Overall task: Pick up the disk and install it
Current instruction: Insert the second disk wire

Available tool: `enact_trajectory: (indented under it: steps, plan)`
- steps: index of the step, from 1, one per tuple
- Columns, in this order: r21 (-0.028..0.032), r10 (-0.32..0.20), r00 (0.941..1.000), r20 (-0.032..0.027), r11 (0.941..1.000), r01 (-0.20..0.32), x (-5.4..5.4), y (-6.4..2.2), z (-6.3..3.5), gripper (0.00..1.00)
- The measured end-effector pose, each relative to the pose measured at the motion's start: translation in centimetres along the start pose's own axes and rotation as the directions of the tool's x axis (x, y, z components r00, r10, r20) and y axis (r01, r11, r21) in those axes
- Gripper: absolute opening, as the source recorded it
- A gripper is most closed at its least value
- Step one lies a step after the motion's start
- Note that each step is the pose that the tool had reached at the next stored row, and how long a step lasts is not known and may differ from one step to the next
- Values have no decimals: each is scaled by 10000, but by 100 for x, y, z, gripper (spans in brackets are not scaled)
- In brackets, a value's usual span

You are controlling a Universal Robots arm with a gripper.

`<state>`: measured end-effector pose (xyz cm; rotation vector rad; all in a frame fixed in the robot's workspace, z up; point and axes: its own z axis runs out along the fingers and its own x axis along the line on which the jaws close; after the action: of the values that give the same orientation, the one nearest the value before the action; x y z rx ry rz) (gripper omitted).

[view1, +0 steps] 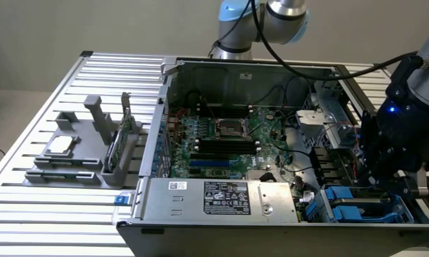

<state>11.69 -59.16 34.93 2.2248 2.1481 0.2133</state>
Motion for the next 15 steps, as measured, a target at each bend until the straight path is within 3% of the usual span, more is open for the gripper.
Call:
enact_trajectory:
  steps: [15]
  plan:
    - [-6,4,10000,-32,10000,-4,-48,7,36,16]
